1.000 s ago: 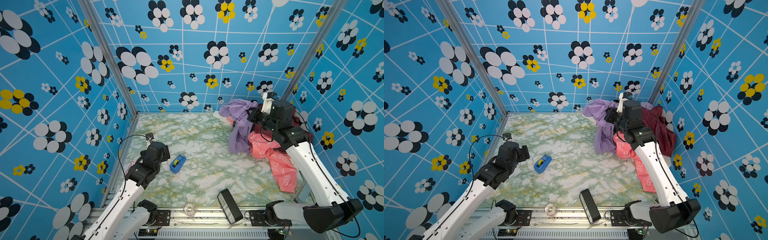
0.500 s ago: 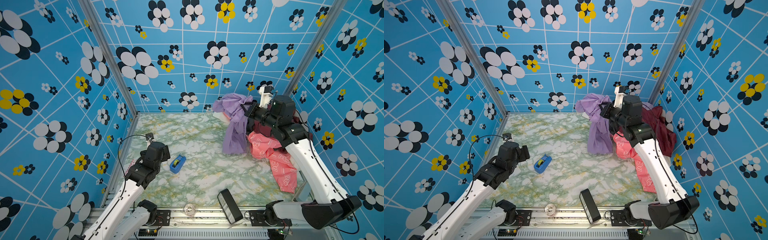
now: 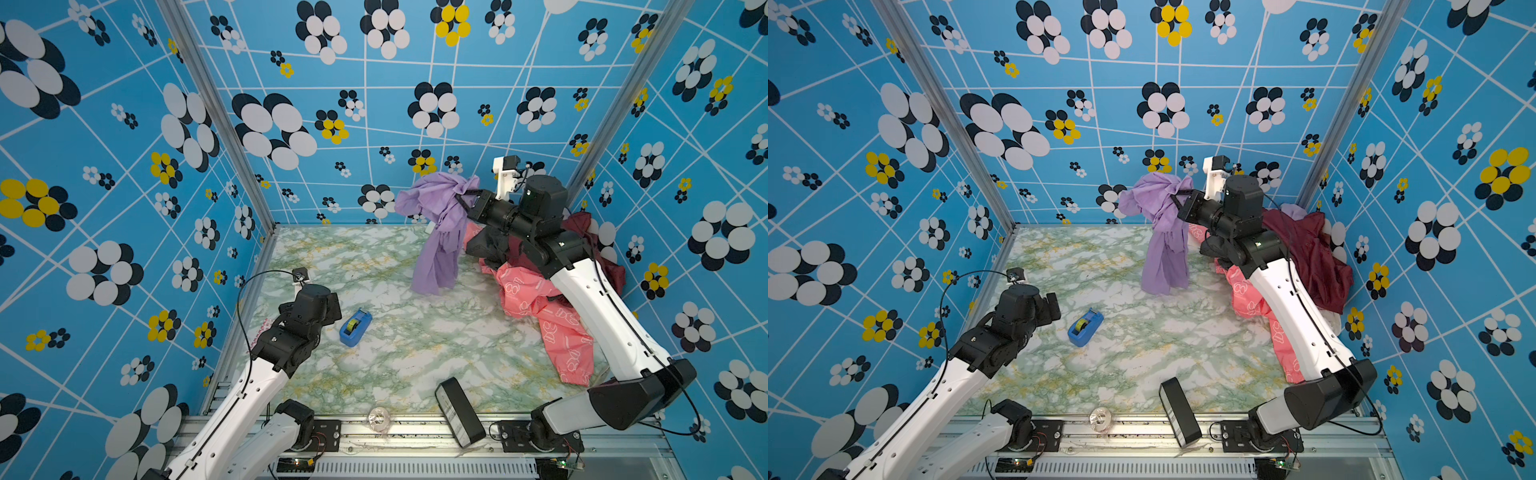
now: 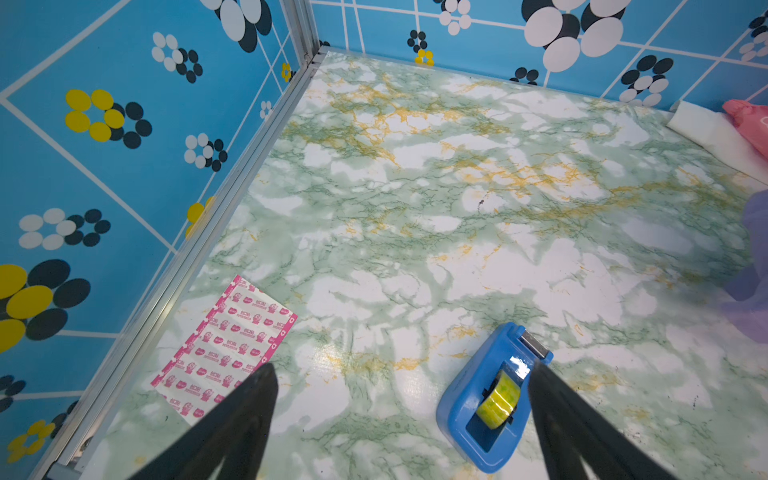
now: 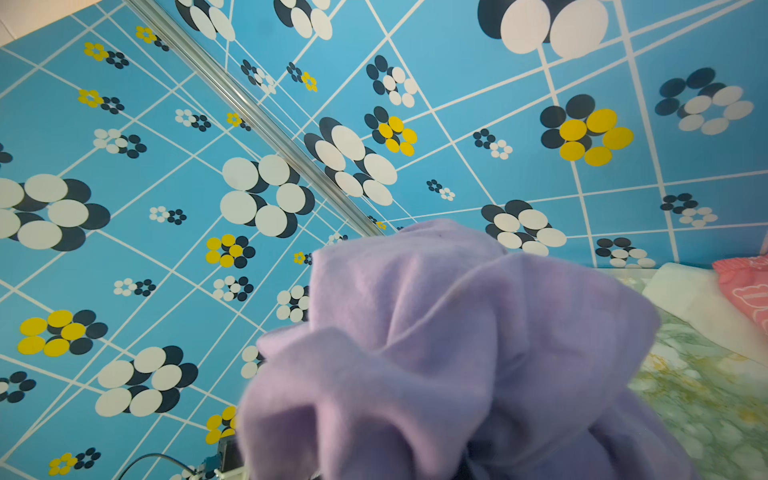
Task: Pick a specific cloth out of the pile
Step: 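Carry the lavender cloth with the right gripper toward the left gripper's side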
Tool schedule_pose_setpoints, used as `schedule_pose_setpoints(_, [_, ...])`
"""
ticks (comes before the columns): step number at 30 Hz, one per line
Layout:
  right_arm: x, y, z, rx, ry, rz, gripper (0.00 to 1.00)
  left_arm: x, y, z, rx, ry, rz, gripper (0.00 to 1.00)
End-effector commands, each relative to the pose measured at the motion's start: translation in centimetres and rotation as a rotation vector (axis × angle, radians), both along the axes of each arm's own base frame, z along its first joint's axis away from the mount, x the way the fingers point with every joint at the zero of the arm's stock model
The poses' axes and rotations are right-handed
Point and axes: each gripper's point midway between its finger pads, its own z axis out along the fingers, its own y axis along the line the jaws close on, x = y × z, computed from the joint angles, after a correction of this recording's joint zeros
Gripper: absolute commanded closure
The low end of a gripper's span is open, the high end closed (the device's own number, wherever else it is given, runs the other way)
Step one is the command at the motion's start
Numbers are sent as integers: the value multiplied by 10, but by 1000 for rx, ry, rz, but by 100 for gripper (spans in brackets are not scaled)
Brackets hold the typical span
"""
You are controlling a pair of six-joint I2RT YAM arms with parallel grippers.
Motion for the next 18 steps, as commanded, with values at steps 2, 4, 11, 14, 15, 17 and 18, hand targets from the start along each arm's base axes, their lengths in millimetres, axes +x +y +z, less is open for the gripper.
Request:
schedule_pose_setpoints(2, [-1,32,36,101,-101,106,100,-4,8,-5,0,45,30,2])
schedule_pose_setpoints(4, [1,46,33,120,-95,141,100,-5,10,-9,-22,61,34,0])
schedule_pose_setpoints(11, [13,99,26,172,-64,272,100,-9,21,-8,-39,67,63,0])
schedule_pose_setpoints(14, [16,125,24,201,-52,343,100,-13,27,-5,-29,51,84,0])
schedule_pose_setpoints(15, [17,132,23,212,-49,365,100,-14,29,-4,-28,45,87,0])
schedule_pose_setpoints(17, [16,151,25,248,-51,416,100,-17,31,-2,-26,36,90,0])
schedule_pose_setpoints(18, [16,158,26,264,-55,435,100,-18,31,-2,-24,32,90,0])
